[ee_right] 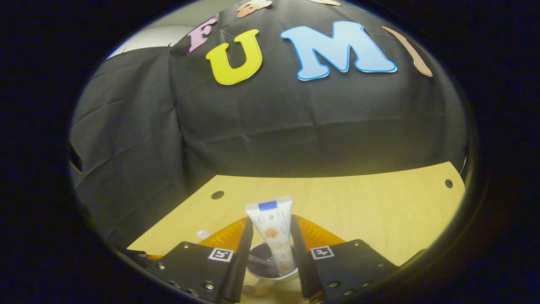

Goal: Put the toothbrush and toothpaste on the desktop into the cup, then pick up the cup and place it on the coaster on the desktop.

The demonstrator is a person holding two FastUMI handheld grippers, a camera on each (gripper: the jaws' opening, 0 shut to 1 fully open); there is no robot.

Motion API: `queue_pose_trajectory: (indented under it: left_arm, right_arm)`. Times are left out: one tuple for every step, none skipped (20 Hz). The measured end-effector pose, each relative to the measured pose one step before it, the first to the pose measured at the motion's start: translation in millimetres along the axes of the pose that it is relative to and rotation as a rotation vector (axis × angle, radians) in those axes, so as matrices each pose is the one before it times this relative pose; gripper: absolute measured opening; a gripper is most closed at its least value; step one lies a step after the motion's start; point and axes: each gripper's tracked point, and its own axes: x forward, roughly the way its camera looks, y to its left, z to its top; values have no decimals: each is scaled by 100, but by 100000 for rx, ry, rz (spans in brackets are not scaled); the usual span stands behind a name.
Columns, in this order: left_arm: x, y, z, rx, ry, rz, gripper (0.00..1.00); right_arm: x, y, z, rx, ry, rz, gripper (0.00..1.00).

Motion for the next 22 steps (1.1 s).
queue_pose_trajectory:
  left_arm:
    - [-76,-235,-4,331,-99,-7,90]
    - [3,-221,-34,512,114,304,90]
    - [-120,-215,-126,361,69,67,90]
    - [45,-324,60,337,6,-66,90]
    - [109,-415,33,406,109,-35,90]
    - [66,-300,-3,138,185,147,90]
    - [127,-385,-88,38,233,-64,90]
    - [91,-365,-50,187,326,152,90]
    - [116,-310,-106,530,333,79,90]
    - [51,-282,-138,653,501,-5,90]
    - [185,-390,-114,984,727,-407,90]
    - [199,-289,-106,1052,780,-243,90]
    - [262,-323,-179,952,959,-355,90]
    - [211,-325,-182,966,1266,-251,90]
    - [300,-254,-387,1021,1747,-458,90]
    - [326,-340,-364,1002,1785,-746,90]
    - [382,-183,-373,1113,1752,70,90]
    - [421,-81,-257,1322,1635,290,90]
    - [380,-79,-297,1254,1642,418,90]
    - [434,15,-236,1061,1678,422,90]
    - [459,40,-209,538,1355,599,90]
    - [463,136,-190,-44,1364,509,90]
  right_arm:
    - [-311,59,387,1608,-937,155,57]
    - [-357,-99,501,1180,-1003,586,60]
    - [-363,50,362,824,-608,198,74]
    - [-347,-180,480,422,-813,26,84]
    - [-293,-134,388,463,-774,655,80]
    - [-470,-90,569,561,-691,216,92]
    - [-415,-228,319,664,-409,351,92]
    - [-553,-236,466,690,-409,209,92]
    - [-637,-251,345,562,-640,171,92]
    - [-761,-422,560,306,-825,-460,92]
    - [-686,-359,575,85,-771,-508,92]
    - [-730,-395,461,-201,-779,-516,92]
    - [-670,-553,355,-425,-649,-1035,92]
    - [-773,-567,325,-482,-499,-1173,92]
    - [-644,-669,153,-543,251,-1810,92]
    - [-825,-692,73,-268,252,-1549,92]
    - [-653,-621,-51,-490,416,-1601,92]
    - [-719,-775,-28,-630,346,-1853,92]
    - [-778,-716,-204,-620,866,-1828,92]
    - [-786,-762,-13,-457,129,-1824,92]
    - [-784,-684,-104,-404,-104,-1506,92]
    - [-737,-680,-136,-835,243,-1419,92]
